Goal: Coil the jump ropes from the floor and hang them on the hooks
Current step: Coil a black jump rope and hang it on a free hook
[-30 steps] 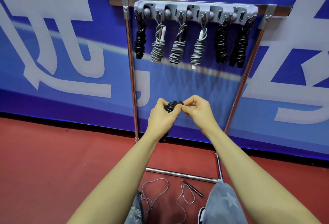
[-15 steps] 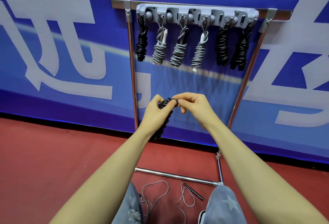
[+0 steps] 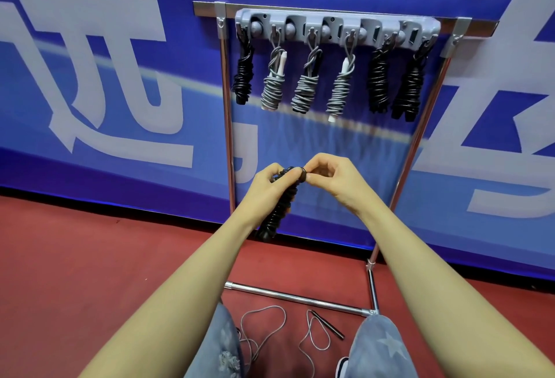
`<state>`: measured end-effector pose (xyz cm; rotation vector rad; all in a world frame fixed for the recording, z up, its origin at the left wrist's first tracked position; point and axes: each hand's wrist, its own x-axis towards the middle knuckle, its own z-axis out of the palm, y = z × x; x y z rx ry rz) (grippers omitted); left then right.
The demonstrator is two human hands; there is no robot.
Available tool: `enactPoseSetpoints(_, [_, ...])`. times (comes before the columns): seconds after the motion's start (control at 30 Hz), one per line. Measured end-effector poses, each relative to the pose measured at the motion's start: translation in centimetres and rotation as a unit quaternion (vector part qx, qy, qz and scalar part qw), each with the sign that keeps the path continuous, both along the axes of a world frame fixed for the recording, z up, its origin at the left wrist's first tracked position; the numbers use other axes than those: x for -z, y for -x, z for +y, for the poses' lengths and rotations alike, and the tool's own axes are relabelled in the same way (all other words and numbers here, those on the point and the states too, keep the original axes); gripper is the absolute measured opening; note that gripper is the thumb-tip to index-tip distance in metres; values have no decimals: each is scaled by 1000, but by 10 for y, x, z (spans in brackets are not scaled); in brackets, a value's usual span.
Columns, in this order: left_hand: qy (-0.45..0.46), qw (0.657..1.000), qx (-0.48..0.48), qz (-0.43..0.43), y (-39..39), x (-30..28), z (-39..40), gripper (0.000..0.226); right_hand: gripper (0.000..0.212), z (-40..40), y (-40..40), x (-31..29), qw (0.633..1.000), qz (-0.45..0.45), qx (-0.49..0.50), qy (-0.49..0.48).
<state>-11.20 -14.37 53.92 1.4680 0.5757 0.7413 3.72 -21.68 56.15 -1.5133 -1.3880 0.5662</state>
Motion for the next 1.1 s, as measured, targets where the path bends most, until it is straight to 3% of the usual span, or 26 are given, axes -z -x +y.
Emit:
enactPoseSetpoints(0.1, [-28, 1000, 12, 9, 4, 1, 2, 36, 5, 1, 3, 2, 1000, -26, 13, -5])
enactPoseSetpoints(0.2, [-106, 992, -16, 73, 4, 1, 1, 30, 12, 3, 8, 1, 999, -14, 44, -14])
enactPoseSetpoints(0.27, [-197, 966, -81, 144, 2, 4, 1, 39, 15, 4, 10, 1, 998, -37, 53, -3])
enactPoseSetpoints(0.37, [-318, 901, -152, 255, -1, 3, 1, 44, 19, 4, 12, 5, 992, -99, 77, 10])
enactPoseSetpoints(0.47, [-350, 868, -158, 314, -3, -3, 4, 39, 20, 5, 11, 4, 965, -242, 101, 20])
enactPoseSetpoints(0.53, [-352, 863, -146, 333, -3, -5, 5, 38, 18, 5, 10, 3, 915, -385, 117, -6])
enactPoseSetpoints(0.6, [-357, 864, -141, 327, -3, -7, 7, 39, 15, 4, 11, 4, 891, -425, 143, -62])
enactPoseSetpoints(0.67, [-348, 876, -134, 307, -3, -12, 7, 39, 10, 6, 13, 5, 933, -304, 178, -77])
enactPoseSetpoints(0.73, [-330, 889, -120, 295, -3, -16, 6, 37, 5, 10, 20, 4, 977, -89, 183, -55])
enactPoseSetpoints(0.83, [-304, 906, -121, 267, -8, -20, 4, 35, 14, 19, 32, 5, 974, 107, 177, -87])
enactPoseSetpoints(0.97, [-267, 920, -145, 247, -14, -24, 2, 33, 16, 23, 40, 1, 958, 168, 188, -135])
enactPoseSetpoints(1.1, [-209, 947, -98, 226, -18, -34, 3, 40, 22, 26, 41, -2, 955, 157, 202, -149])
